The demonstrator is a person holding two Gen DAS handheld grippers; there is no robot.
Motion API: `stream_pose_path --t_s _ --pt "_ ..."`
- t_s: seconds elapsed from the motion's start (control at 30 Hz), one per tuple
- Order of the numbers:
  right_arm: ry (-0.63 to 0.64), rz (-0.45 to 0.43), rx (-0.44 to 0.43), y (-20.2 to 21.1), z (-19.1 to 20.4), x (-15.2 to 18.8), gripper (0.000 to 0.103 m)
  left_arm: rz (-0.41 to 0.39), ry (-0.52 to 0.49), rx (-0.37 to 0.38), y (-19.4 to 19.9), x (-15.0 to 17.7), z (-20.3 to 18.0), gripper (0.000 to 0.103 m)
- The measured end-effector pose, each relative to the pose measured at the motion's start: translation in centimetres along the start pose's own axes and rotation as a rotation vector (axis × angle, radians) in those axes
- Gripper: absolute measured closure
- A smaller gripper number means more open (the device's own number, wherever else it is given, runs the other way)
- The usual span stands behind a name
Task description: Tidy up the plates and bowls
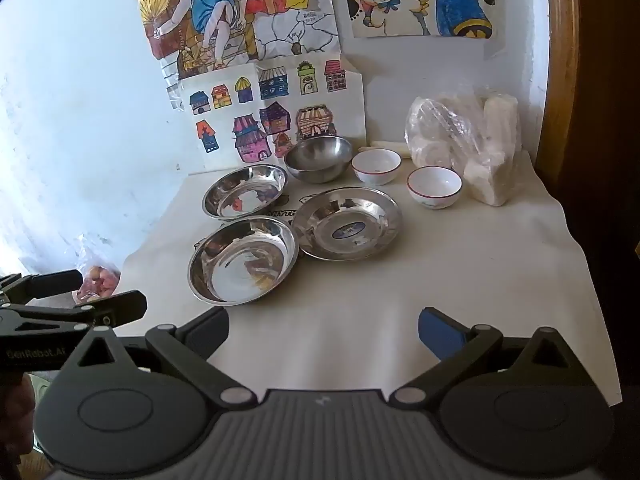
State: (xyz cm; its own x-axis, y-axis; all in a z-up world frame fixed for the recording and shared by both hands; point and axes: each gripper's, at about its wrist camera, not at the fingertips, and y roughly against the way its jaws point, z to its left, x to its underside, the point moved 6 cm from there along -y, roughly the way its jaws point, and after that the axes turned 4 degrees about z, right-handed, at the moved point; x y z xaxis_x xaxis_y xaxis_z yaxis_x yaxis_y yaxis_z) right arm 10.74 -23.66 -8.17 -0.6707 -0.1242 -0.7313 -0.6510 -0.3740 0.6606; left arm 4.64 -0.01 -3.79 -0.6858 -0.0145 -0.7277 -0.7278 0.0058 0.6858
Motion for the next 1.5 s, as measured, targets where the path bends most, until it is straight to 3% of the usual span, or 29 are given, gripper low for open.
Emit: stream_pose_path --t_s 1.5 --pt "0.010 0.004 0.003 0.0 0.5 0.0 0.000 0.018 0.009 0.019 -1.0 1.2 -1.2 0.001"
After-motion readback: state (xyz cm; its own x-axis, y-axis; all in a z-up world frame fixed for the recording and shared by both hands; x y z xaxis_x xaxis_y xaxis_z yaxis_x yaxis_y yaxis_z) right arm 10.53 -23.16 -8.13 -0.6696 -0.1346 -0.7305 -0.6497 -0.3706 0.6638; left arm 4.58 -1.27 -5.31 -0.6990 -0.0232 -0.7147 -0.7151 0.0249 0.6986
